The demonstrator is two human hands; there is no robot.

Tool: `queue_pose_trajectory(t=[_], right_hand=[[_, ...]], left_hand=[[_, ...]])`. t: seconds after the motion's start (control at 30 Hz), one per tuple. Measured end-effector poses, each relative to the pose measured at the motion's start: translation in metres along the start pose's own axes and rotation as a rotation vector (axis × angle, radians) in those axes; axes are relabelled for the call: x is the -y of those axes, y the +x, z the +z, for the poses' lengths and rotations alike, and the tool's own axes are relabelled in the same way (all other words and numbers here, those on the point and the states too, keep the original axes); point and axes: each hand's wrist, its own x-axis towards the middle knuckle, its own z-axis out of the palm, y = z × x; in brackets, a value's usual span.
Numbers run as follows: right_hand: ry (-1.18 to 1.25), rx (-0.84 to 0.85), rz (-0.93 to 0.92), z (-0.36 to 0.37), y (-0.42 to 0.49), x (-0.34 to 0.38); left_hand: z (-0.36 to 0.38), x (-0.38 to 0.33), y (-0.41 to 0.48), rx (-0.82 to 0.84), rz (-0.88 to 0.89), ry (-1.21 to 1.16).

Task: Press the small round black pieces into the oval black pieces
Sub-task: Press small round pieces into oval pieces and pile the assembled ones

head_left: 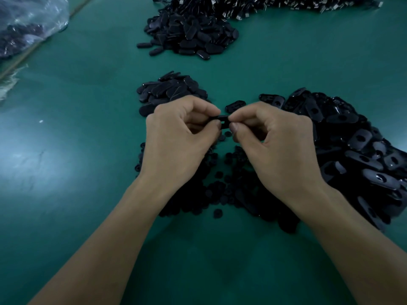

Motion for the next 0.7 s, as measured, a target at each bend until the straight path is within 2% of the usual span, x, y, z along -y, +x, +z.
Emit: queue_pose_trajectory(t=[0.4, 0.53, 0.7], right_hand=[[-0.028, 0.042, -0.001, -0.0006, 0.0015, 0.0041], [0.037, 0.111, 0.078, -0.0013, 0.0011, 0.0067], [0.102, 0.114, 0.127, -0.0035, 0.0013, 0.0088]], left_hand=[[0.0045, -0.0022, -0.0014, 0.044, 0.001, -0.029], [0.0048, -0.0032, -0.0007, 0.024, 0.021, -0.021], [0.0043, -0.0030, -0.0013, 0.060, 0.037, -0.007]])
